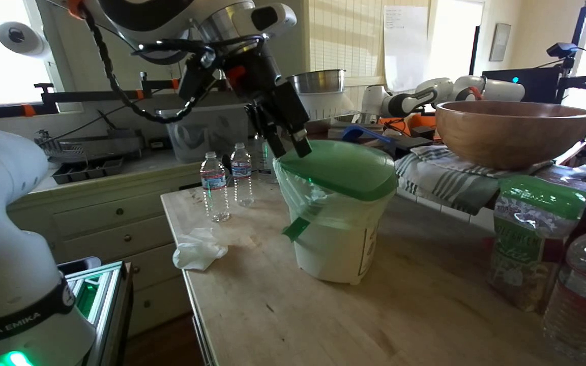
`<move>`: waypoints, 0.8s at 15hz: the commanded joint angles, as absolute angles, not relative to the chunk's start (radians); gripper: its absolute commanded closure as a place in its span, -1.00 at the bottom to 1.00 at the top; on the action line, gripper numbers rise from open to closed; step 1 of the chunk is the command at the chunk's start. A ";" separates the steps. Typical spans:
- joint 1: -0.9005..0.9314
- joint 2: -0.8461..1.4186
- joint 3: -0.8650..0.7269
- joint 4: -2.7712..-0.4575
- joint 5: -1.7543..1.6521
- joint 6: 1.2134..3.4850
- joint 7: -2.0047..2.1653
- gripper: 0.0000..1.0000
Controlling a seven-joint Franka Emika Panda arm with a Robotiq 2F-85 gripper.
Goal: Slightly rotate the bin and push it to the right
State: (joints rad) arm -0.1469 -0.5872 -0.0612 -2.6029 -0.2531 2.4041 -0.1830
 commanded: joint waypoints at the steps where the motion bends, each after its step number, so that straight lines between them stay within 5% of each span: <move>1: -0.100 -0.638 -0.060 -2.613 -0.240 2.316 -0.211 -1.00; 12: -0.025 -0.608 -0.027 -2.638 -0.266 2.374 -0.203 -1.00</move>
State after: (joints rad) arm -0.0259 -0.6362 -0.0286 -2.6203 -0.2487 2.3002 -0.2168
